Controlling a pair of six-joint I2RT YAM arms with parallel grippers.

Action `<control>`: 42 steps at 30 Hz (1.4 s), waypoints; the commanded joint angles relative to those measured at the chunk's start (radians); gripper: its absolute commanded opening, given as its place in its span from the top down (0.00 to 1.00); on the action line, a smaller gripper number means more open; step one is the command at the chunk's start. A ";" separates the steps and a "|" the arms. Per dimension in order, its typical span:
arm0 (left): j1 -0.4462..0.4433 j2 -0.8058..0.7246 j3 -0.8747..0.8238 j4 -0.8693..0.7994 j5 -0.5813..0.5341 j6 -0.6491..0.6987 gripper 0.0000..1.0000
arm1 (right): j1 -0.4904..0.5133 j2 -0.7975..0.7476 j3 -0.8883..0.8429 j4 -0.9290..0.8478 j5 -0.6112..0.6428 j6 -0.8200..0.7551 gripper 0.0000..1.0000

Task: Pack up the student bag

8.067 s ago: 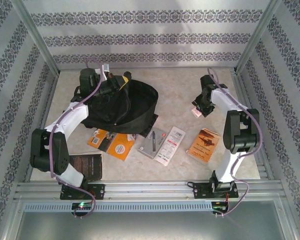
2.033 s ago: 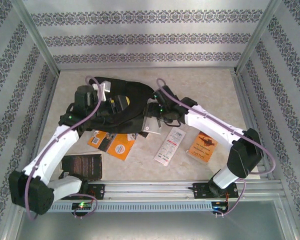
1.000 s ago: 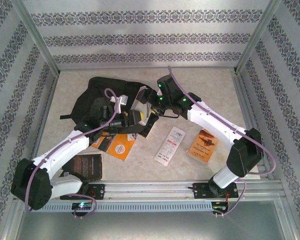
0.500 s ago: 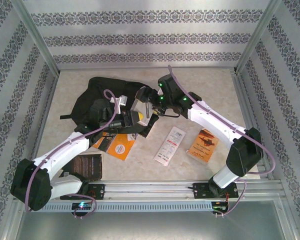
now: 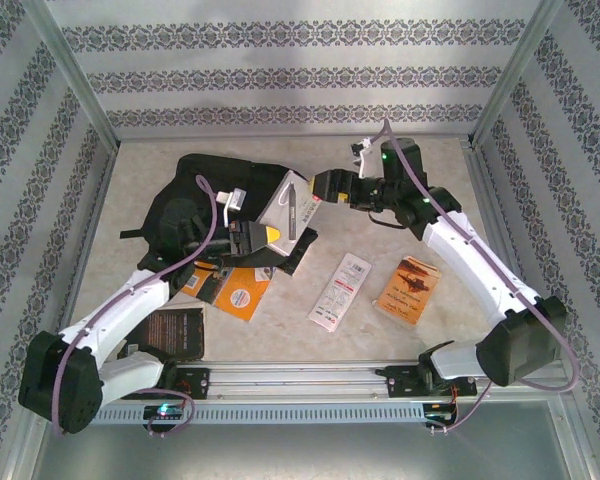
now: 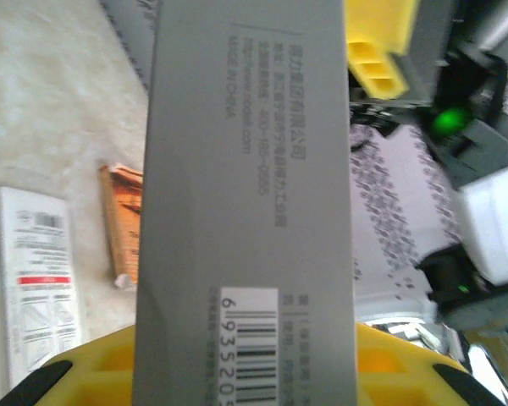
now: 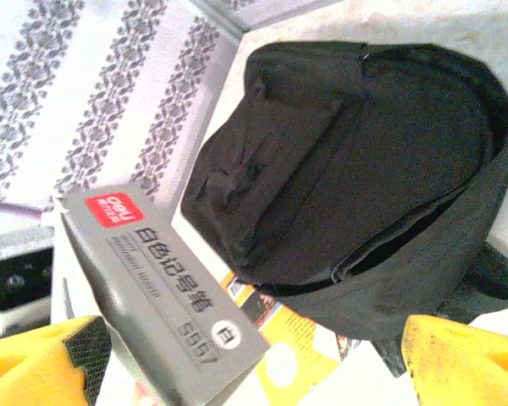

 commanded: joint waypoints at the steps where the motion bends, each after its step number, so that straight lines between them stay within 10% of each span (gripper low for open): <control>1: 0.008 0.043 -0.034 0.360 0.165 -0.181 0.85 | 0.003 -0.050 -0.062 0.038 -0.174 -0.059 0.10; 13: 0.009 0.116 -0.072 0.609 0.189 -0.321 0.87 | 0.065 -0.030 -0.075 0.160 -0.375 0.056 0.26; 27: 0.008 0.253 -0.099 1.006 0.140 -0.589 0.82 | 0.050 -0.040 -0.324 0.921 -0.296 0.638 0.65; 30: 0.008 0.249 -0.098 0.988 0.138 -0.579 0.67 | 0.040 -0.048 -0.334 0.928 -0.286 0.644 0.70; 36: 0.045 0.110 -0.087 0.535 0.099 -0.304 0.40 | -0.015 -0.120 -0.379 0.795 -0.190 0.564 0.76; 42: 0.053 -0.062 0.180 -0.564 -0.263 0.376 0.33 | -0.075 -0.225 -0.409 0.497 0.009 0.402 0.76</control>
